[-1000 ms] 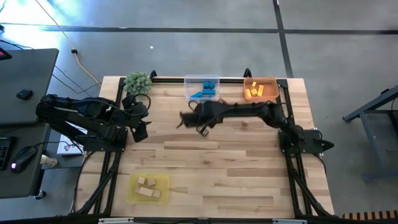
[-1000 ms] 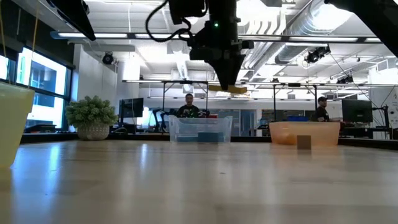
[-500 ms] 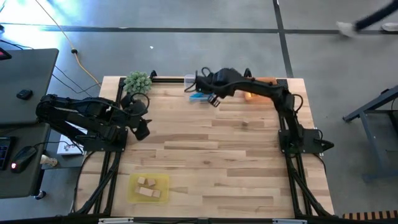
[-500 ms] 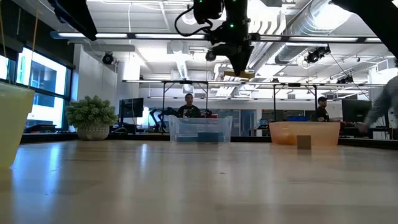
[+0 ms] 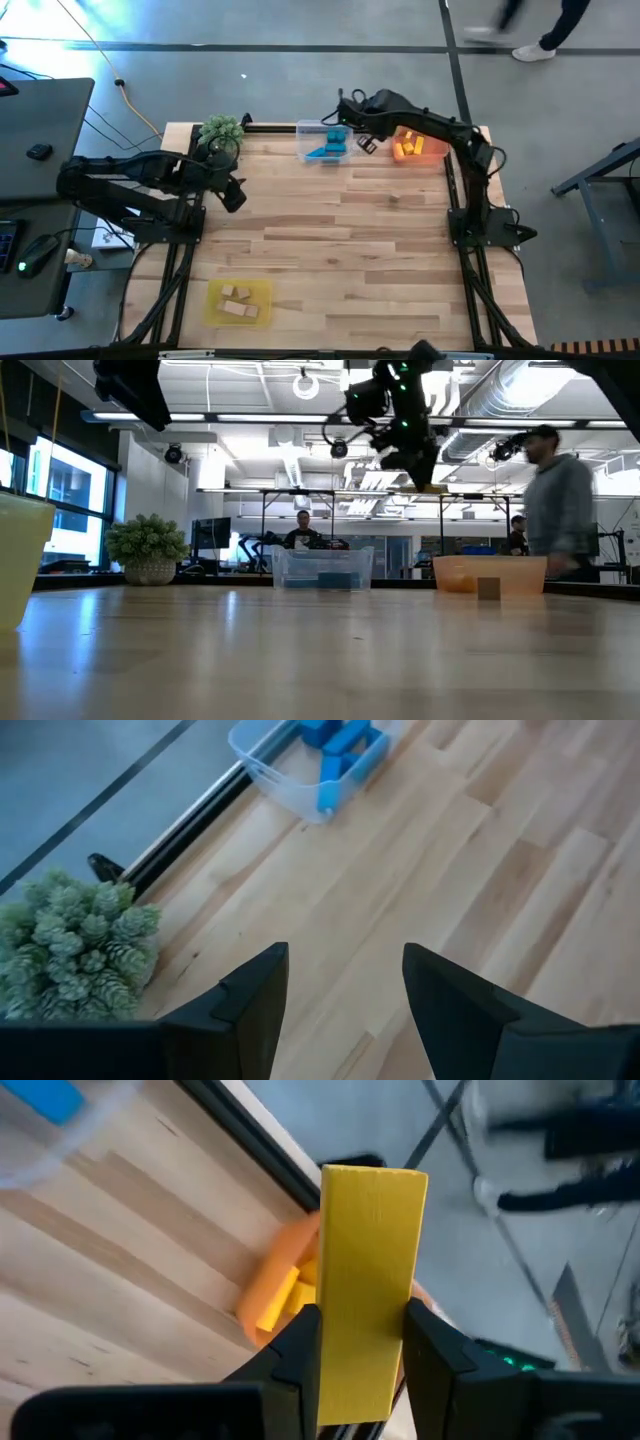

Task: Sort & place blocks by color
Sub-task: Put the yellow block into the orange bin

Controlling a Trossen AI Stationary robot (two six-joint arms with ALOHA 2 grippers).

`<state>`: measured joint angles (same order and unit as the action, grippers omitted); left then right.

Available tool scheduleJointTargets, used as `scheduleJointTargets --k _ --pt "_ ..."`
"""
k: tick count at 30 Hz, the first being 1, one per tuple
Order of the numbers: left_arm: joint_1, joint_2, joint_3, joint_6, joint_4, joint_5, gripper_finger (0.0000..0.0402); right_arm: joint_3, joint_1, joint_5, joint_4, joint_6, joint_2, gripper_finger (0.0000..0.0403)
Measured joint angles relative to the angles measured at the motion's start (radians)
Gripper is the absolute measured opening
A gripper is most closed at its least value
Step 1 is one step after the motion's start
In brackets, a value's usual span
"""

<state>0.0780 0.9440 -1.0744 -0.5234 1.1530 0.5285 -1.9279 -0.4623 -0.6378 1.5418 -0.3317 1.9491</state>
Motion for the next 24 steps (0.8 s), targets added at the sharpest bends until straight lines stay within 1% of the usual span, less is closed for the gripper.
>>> scheduleJointTargets --k 5,10,14,19,24 --pt "0.056 0.000 0.000 0.003 0.000 0.000 0.0188 0.203 -0.085 0.055 -0.122 0.001 -0.111 0.0080" --pt "0.099 0.000 0.000 0.003 0.000 0.000 0.0188 0.419 -0.180 0.120 -0.306 0.047 -0.217 0.0080" --pt "0.128 0.000 0.000 0.003 -0.001 0.000 0.0188 0.557 -0.255 0.183 -0.446 0.079 -0.267 0.0080" --pt "0.162 0.000 0.000 0.003 -0.011 -0.001 0.0188 0.672 -0.330 0.212 -0.543 0.118 -0.280 0.0080" --pt "0.186 0.000 0.000 0.004 -0.043 -0.001 0.0188 0.743 -0.381 0.242 -0.627 0.152 -0.280 0.0080"
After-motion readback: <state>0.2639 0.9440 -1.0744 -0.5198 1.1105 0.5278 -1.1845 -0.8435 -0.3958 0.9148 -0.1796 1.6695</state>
